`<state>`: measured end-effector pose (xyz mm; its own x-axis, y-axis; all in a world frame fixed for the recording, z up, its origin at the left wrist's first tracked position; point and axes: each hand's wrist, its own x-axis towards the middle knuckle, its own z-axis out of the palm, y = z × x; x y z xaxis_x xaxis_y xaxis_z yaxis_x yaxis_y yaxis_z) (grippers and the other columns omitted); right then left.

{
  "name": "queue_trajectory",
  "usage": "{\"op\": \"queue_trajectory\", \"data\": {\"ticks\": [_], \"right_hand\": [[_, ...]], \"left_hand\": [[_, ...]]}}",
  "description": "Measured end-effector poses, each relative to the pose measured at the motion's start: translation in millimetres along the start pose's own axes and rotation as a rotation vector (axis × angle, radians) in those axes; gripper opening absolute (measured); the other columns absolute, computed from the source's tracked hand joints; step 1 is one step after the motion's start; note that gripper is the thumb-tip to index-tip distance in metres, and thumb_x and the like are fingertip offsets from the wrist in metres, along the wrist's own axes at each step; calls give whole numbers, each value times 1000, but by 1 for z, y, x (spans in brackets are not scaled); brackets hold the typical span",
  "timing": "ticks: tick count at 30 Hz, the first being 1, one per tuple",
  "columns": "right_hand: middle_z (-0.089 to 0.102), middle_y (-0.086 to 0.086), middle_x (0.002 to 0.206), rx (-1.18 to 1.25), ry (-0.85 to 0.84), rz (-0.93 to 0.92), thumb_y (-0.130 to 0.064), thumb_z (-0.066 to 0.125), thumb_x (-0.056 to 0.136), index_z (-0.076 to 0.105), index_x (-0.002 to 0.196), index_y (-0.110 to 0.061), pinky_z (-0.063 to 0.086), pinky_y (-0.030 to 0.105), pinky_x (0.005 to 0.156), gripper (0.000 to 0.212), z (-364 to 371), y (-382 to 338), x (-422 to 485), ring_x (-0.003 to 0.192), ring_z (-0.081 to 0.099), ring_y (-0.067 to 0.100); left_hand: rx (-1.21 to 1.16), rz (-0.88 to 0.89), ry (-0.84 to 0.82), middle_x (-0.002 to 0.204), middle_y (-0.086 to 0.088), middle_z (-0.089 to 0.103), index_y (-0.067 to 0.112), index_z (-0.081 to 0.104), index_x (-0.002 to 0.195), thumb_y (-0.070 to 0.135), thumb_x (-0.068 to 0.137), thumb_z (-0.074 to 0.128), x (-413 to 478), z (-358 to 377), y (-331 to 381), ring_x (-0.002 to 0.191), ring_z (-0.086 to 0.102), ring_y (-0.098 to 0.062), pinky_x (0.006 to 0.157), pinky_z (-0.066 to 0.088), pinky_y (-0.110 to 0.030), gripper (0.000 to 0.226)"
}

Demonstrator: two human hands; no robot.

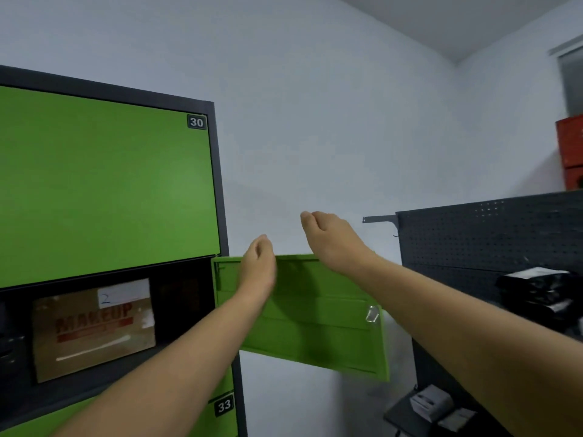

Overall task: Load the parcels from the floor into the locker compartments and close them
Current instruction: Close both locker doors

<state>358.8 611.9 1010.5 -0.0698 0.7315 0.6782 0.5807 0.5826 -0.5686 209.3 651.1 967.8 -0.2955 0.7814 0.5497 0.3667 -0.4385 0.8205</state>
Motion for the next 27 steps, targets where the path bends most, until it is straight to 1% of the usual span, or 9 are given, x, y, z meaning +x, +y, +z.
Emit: {"op": "queue_trajectory", "data": {"ticks": [3,6,10,13,16,19,22,25,27], "right_hand": [[60,8,84,-270,-42,128,-38,28,104,47,75,-15,43,37,74,41,-14,21,5,86,58,33],[58,8,90,-396,-168,217,-34,31,104,52,88,-13,43,36,77,33,-25,39,2,88,58,32],[61,12,101,-521,-204,142,-35,34,107,54,93,-15,41,35,77,31,-31,48,-7,90,57,32],[63,13,111,-566,-246,76,-39,34,109,60,107,-14,40,35,79,36,-36,42,-10,100,61,34],[60,8,88,-493,-335,64,-43,40,107,51,85,-13,52,34,73,39,-44,31,-7,74,62,29],[66,12,76,-338,-462,104,-39,51,100,60,79,-6,59,31,49,41,-53,16,-2,59,70,33],[73,16,84,-72,-702,247,-41,53,98,71,98,-1,65,40,63,44,-55,7,-5,75,74,38],[74,20,106,145,-1025,311,-52,46,102,68,124,-3,63,46,79,58,-46,3,-8,96,69,40],[69,21,127,281,-1105,315,-50,47,103,62,135,-6,58,51,93,56,-33,-2,-10,110,66,38]], "left_hand": [[257,11,-17,154,-10,51,18,67,123,52,108,21,-1,18,-8,150,34,-28,121,29,-48,59],[438,40,-7,141,-8,58,20,63,95,55,107,16,5,28,-15,147,35,-29,122,28,-51,60],[575,41,-42,143,-5,47,22,59,126,56,105,22,7,35,-9,145,27,-26,122,26,-48,54],[603,-6,-82,134,-5,43,22,50,123,50,102,28,9,36,-2,136,25,-26,117,28,-45,42],[629,-35,-114,129,-6,42,16,48,123,45,101,23,7,32,8,129,25,-27,115,29,-45,45],[665,-71,-173,139,-11,39,9,44,140,41,104,18,6,21,18,137,24,-29,116,26,-46,55],[677,-138,-240,155,-16,34,10,40,151,45,100,17,11,1,25,144,25,-32,118,28,-49,67],[667,-221,-338,151,-16,43,12,48,145,55,82,23,10,-23,35,135,43,-34,115,39,-50,80],[660,-243,-410,144,-16,52,9,55,135,54,75,28,11,-38,38,125,53,-31,111,43,-44,79]]}}
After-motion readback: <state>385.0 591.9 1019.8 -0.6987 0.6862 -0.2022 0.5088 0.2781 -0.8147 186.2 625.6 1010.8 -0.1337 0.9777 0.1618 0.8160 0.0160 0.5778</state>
